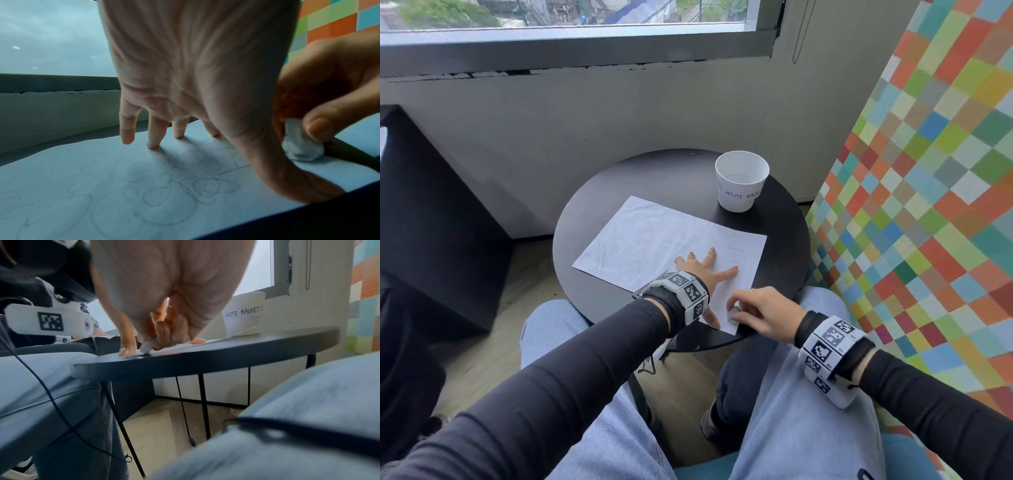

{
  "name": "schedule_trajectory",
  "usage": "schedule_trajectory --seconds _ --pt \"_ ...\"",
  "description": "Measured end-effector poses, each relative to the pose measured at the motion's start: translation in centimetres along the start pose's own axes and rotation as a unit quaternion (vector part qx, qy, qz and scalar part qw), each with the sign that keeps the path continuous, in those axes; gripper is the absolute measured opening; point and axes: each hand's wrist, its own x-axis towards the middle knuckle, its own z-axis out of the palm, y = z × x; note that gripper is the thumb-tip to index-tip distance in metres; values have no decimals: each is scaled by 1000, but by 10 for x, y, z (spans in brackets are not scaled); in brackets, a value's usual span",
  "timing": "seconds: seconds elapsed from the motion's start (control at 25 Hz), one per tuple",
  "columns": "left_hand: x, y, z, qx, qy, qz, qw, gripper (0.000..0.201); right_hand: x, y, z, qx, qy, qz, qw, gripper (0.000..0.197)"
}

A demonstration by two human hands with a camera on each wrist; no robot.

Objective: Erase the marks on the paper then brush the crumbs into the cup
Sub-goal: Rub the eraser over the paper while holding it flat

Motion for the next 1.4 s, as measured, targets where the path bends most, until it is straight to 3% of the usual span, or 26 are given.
schedule_trajectory --seconds 0.16,0.4,0.6,0.76,0.88,1.04,1.16,1.32,1.4 --pt "-5 -20 -9 36 11 49 998 118 -2 0 1 31 -27 6 999 8" --pt "-5 -30 -7 116 27 79 990 112 12 -1 4 48 98 49 993 10" --pt "-5 -35 0 40 21 83 995 109 21 -3 12 18 84 65 994 8" --pt "-3 -34 2 9 10 81 997 110 19 -8 15 11 10 16 1000 9" --pt "0 -31 -1 26 16 81 996 111 22 0 9 1 85 56 995 9" --pt "1 -30 -2 35 21 75 996 112 20 -4 12 6 19 21 1000 12" --pt "2 -30 -1 33 22 76 996 112 23 -2 12 -11 83 48 995 12" --pt "0 -29 -1 32 20 67 997 112 22 -10 17 3 15 15 1000 12" --pt "1 -28 -2 29 18 71 997 112 24 -6 13 -4 59 38 998 12"
